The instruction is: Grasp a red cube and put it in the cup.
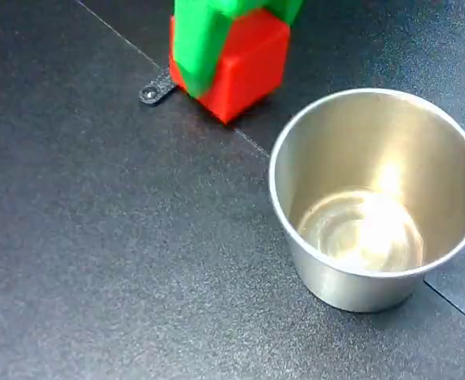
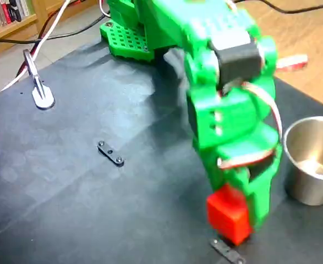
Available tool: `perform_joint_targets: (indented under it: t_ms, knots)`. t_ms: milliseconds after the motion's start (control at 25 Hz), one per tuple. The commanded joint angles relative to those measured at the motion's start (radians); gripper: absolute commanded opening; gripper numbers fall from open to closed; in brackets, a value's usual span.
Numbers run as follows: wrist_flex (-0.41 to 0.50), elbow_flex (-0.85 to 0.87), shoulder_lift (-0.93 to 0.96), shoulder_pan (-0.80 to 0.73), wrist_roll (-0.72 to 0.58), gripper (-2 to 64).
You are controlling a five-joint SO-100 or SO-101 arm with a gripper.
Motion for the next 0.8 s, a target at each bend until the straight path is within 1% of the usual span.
perform_joint_targets:
  t_ms: [0, 120, 200, 320, 440, 600, 760]
  knots:
    - [-0.009, 0.115, 0.232, -0.011, 0.006, -0.6]
    - [-0.011, 0.268, 0.377, -0.011, 0.006, -0.6]
    - [-0.011, 0.337, 0.48, -0.012, 0.006, -0.6]
    - [-0.011, 0.38, 0.6, -0.021, 0.006, -0.6]
    - [-0.011, 0.376, 0.67, -0.101, 0.015, -0.5]
    - [-0.012, 0.362, 0.73, -0.19, 0.155, -0.5]
    - [-0.012, 0.362, 0.716, -0.255, 0.275, -0.5]
